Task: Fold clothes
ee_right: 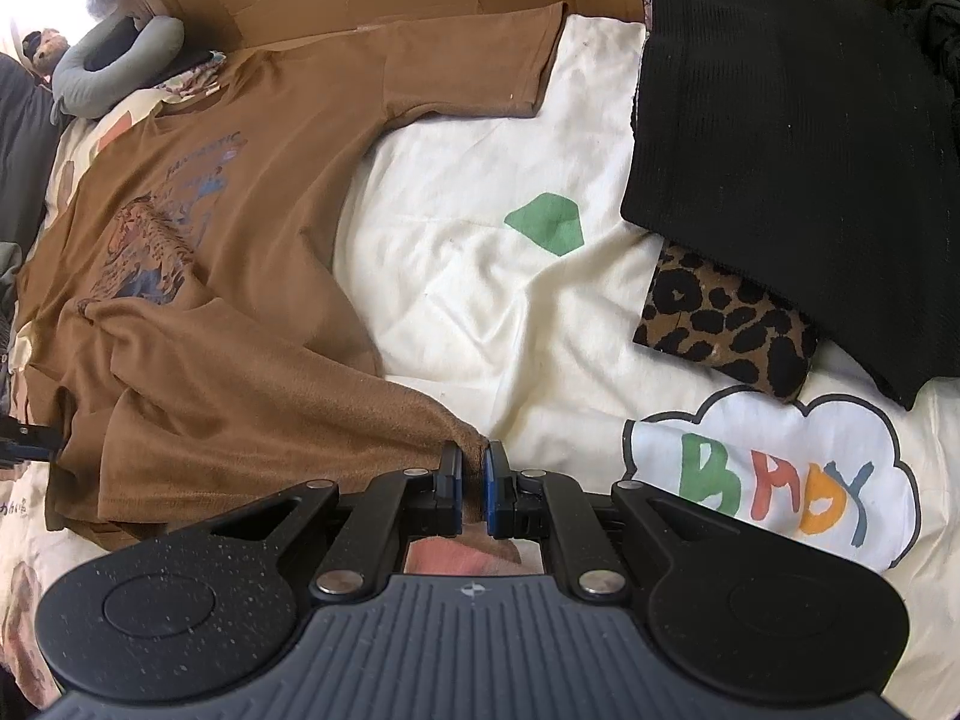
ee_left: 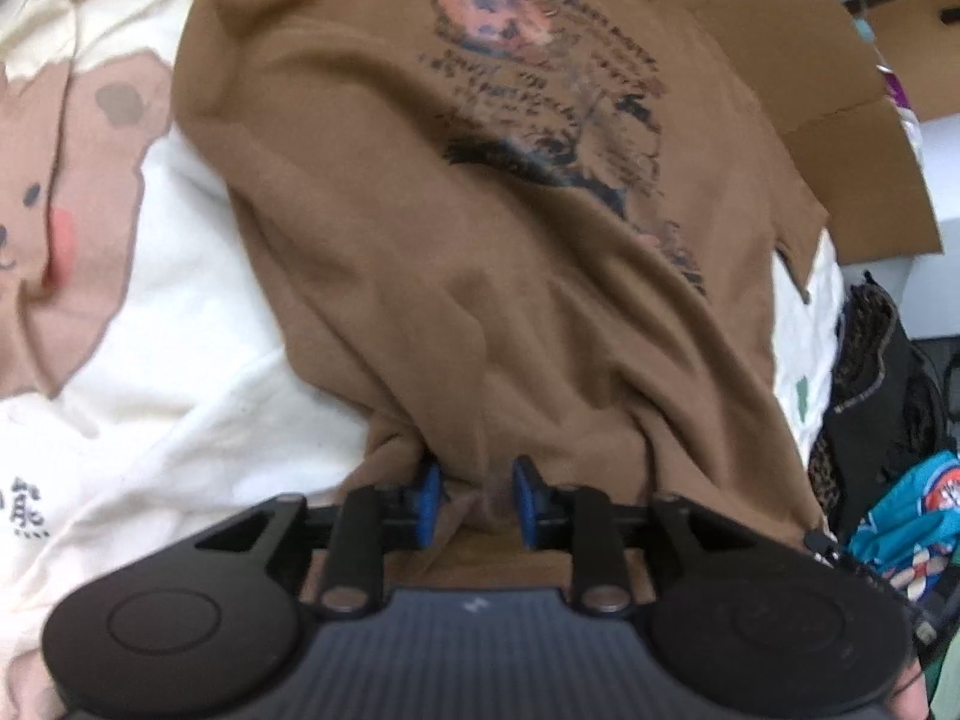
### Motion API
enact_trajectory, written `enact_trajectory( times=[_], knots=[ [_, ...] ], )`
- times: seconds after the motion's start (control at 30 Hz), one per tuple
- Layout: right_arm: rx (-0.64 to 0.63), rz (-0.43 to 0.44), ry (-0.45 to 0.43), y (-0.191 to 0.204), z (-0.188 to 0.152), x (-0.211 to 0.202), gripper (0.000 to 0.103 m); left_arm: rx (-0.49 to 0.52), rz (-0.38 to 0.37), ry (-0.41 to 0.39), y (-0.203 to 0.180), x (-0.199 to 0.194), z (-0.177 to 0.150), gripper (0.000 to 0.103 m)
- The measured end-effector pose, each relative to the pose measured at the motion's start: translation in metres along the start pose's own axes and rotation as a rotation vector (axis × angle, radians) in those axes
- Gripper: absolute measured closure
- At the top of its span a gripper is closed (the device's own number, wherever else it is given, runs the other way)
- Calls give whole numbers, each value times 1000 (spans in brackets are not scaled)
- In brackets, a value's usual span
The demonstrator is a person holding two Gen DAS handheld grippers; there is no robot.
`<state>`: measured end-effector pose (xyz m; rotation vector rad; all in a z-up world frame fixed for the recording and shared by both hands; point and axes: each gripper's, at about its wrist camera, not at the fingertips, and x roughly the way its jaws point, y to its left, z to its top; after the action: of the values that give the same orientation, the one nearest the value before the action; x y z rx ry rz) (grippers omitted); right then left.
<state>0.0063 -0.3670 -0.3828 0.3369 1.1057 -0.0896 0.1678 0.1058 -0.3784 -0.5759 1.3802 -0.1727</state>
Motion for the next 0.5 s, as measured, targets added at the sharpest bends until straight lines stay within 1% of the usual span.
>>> enact_trajectory(
  times=[0.03,0.1,0.13,0.23,0.3,0.37,0.5],
  knots=[
    [0,2,-2,0,0,-1,98,6,-6,-9,0,-7,-2,70],
    [0,3,-4,1,-1,-2,98,21,13,-33,2,-23,-8,69],
    [1,4,-5,1,-1,-2,98,37,50,-49,3,-31,-12,69],
    [4,8,-7,1,-3,-3,98,40,103,-62,10,-45,-26,68],
    [6,9,-7,1,-4,-3,98,41,131,-64,14,-49,-34,68],
    [6,9,-5,2,-5,-2,98,64,173,-70,13,-47,-42,67],
    [4,10,0,3,-7,-2,98,90,199,-54,12,-42,-55,63]
  ],
)
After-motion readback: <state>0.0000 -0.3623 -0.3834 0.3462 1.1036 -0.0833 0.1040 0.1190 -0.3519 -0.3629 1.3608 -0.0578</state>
